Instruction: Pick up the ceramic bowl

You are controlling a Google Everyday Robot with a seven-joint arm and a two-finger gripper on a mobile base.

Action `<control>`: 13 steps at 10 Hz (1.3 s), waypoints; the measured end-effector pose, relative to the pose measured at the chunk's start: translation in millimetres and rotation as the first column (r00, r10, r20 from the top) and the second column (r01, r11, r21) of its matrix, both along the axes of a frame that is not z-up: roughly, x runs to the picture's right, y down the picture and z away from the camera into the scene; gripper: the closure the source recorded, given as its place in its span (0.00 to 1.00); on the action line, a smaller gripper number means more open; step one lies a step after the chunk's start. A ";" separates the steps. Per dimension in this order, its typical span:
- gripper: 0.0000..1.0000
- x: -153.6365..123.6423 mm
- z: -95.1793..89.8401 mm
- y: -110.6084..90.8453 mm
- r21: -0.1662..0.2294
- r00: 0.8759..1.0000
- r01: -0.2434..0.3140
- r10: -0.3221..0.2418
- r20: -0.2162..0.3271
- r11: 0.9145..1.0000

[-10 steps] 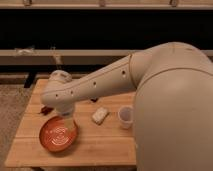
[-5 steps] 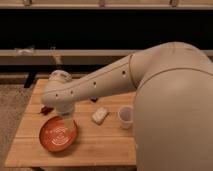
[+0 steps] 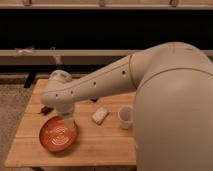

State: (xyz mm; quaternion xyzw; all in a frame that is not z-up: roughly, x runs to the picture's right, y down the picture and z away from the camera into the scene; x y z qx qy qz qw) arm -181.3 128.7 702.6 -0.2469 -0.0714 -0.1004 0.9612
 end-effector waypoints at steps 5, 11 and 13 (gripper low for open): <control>0.20 0.0 0.0 0.0 0.000 1.000 0.000 0.000 0.000 1.000; 0.20 1.5 0.3 1.1 0.000 1.000 0.003 -0.003 0.000 1.000; 0.20 -1.1 -3.4 9.4 0.013 0.999 0.030 -0.031 0.042 0.999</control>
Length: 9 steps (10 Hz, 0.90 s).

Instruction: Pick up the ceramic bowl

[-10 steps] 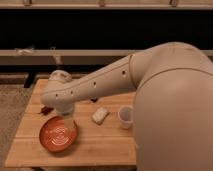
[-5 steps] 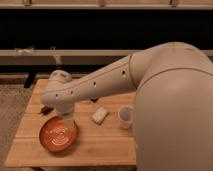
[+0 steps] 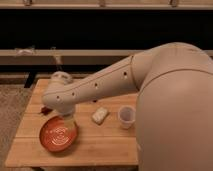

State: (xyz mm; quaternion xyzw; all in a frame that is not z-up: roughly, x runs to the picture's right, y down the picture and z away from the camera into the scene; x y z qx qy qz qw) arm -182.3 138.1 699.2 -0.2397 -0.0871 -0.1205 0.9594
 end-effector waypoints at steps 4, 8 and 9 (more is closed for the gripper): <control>0.20 -17.7 -14.9 69.0 -0.002 0.991 0.076 -0.075 0.109 0.997; 0.20 -20.2 21.4 126.4 -0.052 0.978 0.113 -0.101 0.183 0.992; 0.20 -20.8 27.2 134.1 -0.063 0.976 0.118 -0.104 0.191 0.991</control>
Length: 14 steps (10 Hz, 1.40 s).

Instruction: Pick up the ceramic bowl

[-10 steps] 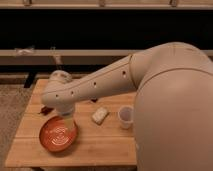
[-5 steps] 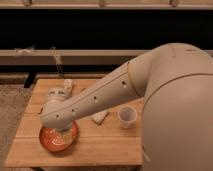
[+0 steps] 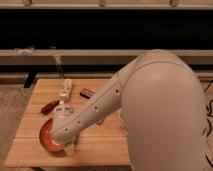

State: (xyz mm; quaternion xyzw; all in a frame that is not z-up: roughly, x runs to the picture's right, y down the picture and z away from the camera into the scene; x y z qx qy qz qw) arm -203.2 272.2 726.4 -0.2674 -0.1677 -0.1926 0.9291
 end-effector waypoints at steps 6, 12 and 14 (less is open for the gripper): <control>0.45 2.8 25.5 17.7 -0.016 0.999 0.000 0.000 -0.040 1.000; 0.99 8.0 17.7 6.9 0.023 0.996 -0.016 0.018 -0.093 1.000; 1.00 12.8 3.3 -7.8 0.066 0.994 -0.030 0.036 -0.098 0.997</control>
